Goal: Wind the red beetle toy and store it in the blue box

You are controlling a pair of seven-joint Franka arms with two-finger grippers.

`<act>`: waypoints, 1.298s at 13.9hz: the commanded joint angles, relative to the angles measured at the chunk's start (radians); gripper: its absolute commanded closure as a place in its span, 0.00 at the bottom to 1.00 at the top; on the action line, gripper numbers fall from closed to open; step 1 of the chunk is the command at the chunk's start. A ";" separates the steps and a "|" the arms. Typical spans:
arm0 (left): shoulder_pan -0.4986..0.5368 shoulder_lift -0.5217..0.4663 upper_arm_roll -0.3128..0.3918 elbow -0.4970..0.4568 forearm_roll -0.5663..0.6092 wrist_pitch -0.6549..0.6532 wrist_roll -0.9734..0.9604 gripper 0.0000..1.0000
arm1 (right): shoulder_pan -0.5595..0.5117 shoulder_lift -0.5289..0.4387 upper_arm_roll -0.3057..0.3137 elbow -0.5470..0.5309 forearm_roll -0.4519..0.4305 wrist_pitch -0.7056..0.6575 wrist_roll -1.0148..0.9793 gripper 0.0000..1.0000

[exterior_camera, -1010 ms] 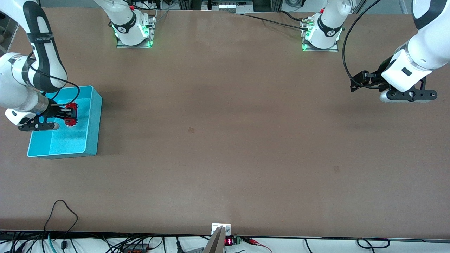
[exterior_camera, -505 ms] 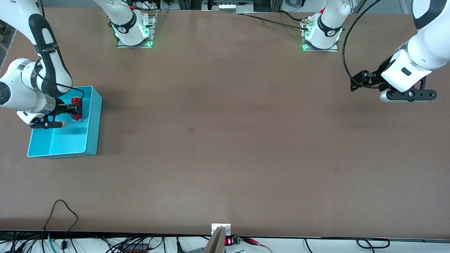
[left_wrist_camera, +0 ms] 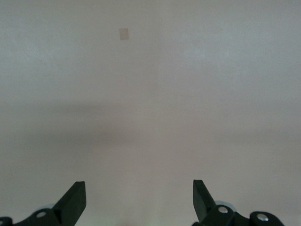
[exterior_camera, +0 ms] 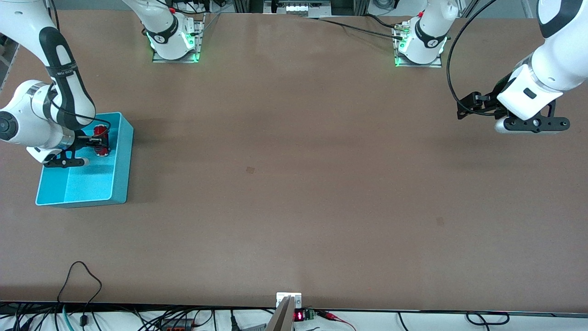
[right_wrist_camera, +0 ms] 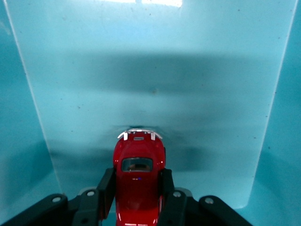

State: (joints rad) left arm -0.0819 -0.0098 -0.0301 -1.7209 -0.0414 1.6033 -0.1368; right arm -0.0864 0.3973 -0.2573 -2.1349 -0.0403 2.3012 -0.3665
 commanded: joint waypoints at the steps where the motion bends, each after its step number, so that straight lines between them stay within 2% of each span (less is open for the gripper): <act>1: -0.007 -0.015 -0.002 0.006 0.018 -0.017 0.013 0.00 | -0.012 -0.003 0.004 0.003 -0.001 0.009 -0.028 0.63; 2: -0.009 -0.015 -0.002 0.006 0.018 -0.017 0.012 0.00 | -0.012 -0.003 0.004 0.004 -0.001 0.009 -0.028 0.49; 3: -0.009 -0.015 -0.002 0.006 0.018 -0.016 0.014 0.00 | -0.012 -0.005 0.004 0.004 -0.001 0.007 -0.028 0.47; 4: -0.009 -0.012 -0.002 0.012 0.020 -0.011 0.014 0.00 | -0.010 -0.005 0.004 0.006 -0.003 0.007 -0.028 0.35; 5: -0.009 -0.009 -0.002 0.029 0.018 -0.017 0.014 0.00 | -0.010 -0.008 0.004 0.007 -0.003 0.007 -0.028 0.16; 6: -0.009 -0.007 -0.004 0.030 0.018 -0.017 0.014 0.00 | -0.010 -0.014 0.004 0.010 -0.003 0.003 -0.028 0.04; 7: -0.009 -0.007 -0.005 0.033 0.018 -0.017 0.013 0.00 | -0.009 -0.026 0.006 0.012 -0.003 0.001 -0.028 0.00; 10: -0.007 -0.007 -0.005 0.034 0.018 -0.025 0.012 0.00 | 0.000 -0.083 0.015 0.074 -0.003 -0.049 -0.028 0.00; 12: -0.007 -0.007 -0.005 0.032 0.018 -0.025 0.012 0.00 | 0.019 -0.101 0.018 0.188 0.002 -0.187 -0.028 0.00; 14: -0.007 -0.007 -0.005 0.033 0.018 -0.025 0.012 0.00 | 0.022 -0.115 0.068 0.312 -0.001 -0.332 -0.020 0.00; 17: -0.009 -0.006 -0.005 0.034 0.018 -0.025 0.012 0.00 | 0.023 -0.150 0.101 0.508 0.002 -0.588 -0.014 0.00; 18: -0.009 -0.004 -0.007 0.035 0.018 -0.025 0.012 0.00 | 0.023 -0.156 0.130 0.556 -0.003 -0.647 -0.014 0.00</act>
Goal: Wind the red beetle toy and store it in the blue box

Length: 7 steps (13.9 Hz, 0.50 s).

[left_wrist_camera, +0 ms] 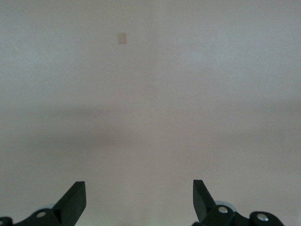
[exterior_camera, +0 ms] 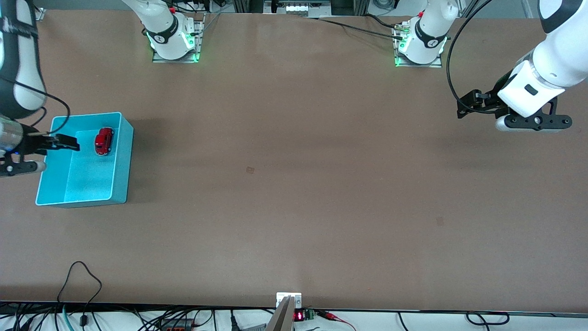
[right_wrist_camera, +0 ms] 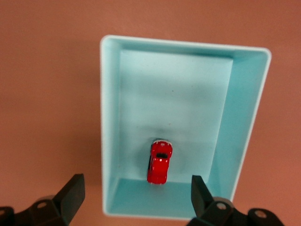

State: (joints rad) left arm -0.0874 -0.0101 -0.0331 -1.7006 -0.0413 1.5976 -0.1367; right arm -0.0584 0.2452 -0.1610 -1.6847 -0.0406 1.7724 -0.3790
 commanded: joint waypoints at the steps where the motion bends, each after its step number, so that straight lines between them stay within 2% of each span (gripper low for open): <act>1: -0.003 -0.004 -0.004 0.015 0.018 -0.019 0.012 0.00 | -0.004 -0.018 0.061 0.150 -0.008 -0.176 0.000 0.00; 4: -0.003 -0.002 -0.004 0.016 0.018 -0.031 0.012 0.00 | -0.003 -0.044 0.115 0.241 -0.016 -0.319 0.087 0.00; 7: -0.005 0.016 -0.016 0.049 0.018 -0.045 0.012 0.00 | -0.001 -0.066 0.141 0.252 -0.006 -0.352 0.181 0.00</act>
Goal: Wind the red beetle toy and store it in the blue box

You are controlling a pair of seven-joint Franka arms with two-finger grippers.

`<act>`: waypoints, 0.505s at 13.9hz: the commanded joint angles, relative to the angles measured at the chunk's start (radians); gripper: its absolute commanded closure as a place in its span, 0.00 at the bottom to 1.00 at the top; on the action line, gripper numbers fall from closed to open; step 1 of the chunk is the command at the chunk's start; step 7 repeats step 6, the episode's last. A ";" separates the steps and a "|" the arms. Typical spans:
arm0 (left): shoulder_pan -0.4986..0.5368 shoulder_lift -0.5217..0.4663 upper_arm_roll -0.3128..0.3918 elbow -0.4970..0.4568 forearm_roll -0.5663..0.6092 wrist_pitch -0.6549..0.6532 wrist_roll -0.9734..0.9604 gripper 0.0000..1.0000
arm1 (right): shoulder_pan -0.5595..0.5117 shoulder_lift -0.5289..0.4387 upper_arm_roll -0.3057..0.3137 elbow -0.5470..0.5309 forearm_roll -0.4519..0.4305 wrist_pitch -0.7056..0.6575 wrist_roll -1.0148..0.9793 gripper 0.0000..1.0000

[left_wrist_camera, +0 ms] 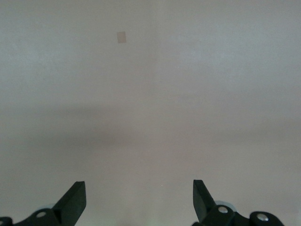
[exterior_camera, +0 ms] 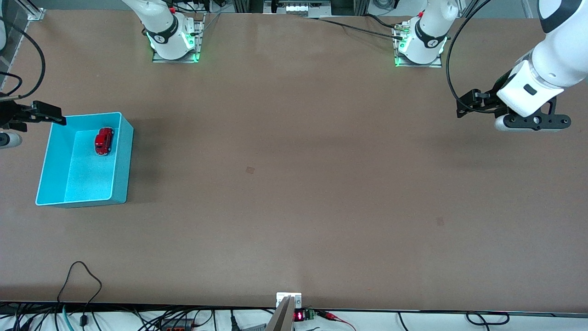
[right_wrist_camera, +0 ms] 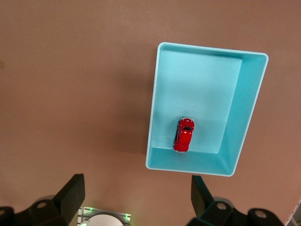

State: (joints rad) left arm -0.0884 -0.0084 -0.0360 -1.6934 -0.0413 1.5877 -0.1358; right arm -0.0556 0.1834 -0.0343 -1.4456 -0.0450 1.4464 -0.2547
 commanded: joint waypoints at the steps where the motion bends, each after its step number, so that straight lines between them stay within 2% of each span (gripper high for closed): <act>1: -0.004 0.015 -0.015 0.041 0.018 -0.037 0.012 0.00 | -0.004 -0.024 0.014 -0.005 0.004 -0.024 0.083 0.00; 7: -0.002 0.016 -0.015 0.041 0.018 -0.037 0.012 0.00 | 0.011 -0.048 0.014 -0.044 0.004 -0.026 0.092 0.00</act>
